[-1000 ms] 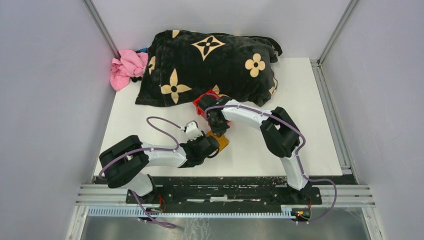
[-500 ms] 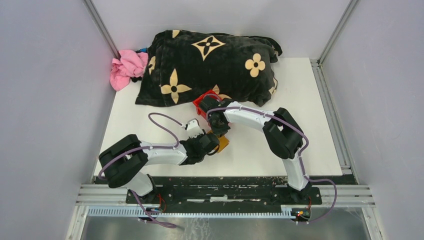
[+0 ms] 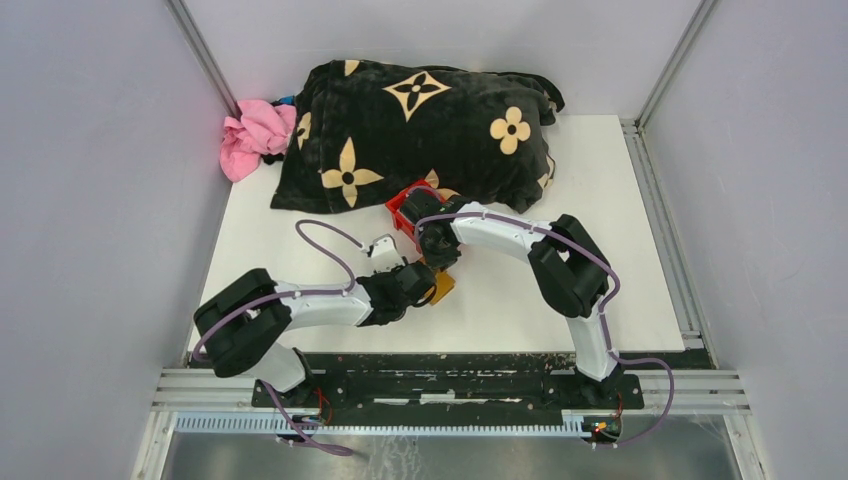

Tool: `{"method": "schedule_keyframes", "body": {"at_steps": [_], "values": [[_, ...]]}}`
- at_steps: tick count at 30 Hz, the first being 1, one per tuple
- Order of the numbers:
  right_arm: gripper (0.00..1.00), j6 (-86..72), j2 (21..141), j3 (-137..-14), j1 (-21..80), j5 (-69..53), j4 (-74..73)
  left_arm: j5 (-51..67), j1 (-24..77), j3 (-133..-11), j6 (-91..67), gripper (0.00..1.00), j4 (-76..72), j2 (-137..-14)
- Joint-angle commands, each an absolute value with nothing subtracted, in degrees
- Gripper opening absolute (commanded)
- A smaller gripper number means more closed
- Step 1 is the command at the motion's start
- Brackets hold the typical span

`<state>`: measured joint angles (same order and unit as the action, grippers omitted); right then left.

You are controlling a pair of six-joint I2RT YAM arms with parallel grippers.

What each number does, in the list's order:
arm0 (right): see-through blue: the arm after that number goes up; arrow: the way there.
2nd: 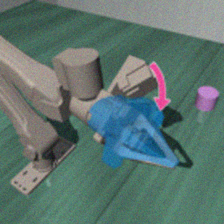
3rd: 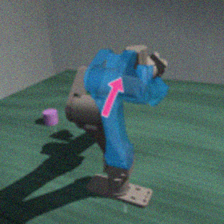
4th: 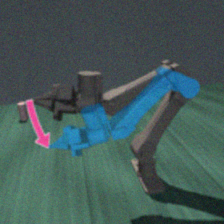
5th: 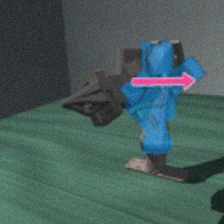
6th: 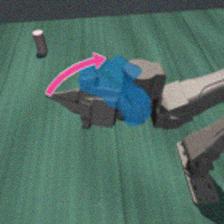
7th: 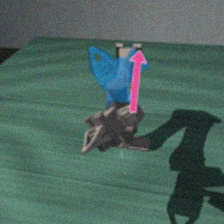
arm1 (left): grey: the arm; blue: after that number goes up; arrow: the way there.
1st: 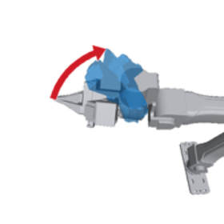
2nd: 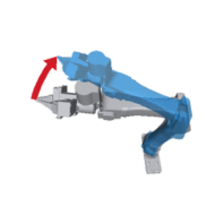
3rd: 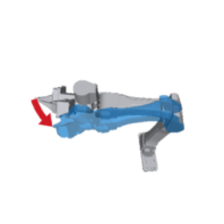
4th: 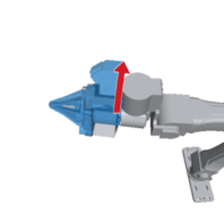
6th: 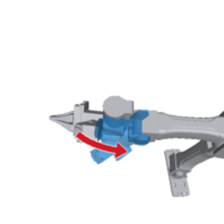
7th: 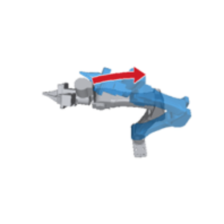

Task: Put the credit cards into the card holder
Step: Close the card holder at the center of the board.

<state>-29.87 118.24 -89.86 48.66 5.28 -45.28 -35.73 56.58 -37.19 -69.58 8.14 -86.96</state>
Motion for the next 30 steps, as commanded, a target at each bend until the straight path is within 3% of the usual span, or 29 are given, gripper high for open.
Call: {"method": "schedule_keyframes", "body": {"at_steps": [1, 22, 30], "values": [[0.3, -28.68, 116.47, -90.99, 49.04, 4.26, -41.67, -37.4, 55.71, -36.47, -65.77, 0.39, 18.05, -86.46], [0.35, -28.27, 110.1, -88.17, 49.04, 7.7, -41.26, -39.95, 55.65, -37.98, -65.53, 0.4, 20.42, -84.15], [0.43, -27.37, 105.03, -84.37, 46.23, 12.54, -40.19, -43.53, 55.14, -40.25, -63.43, 0.43, 22.88, -81.11]]}}
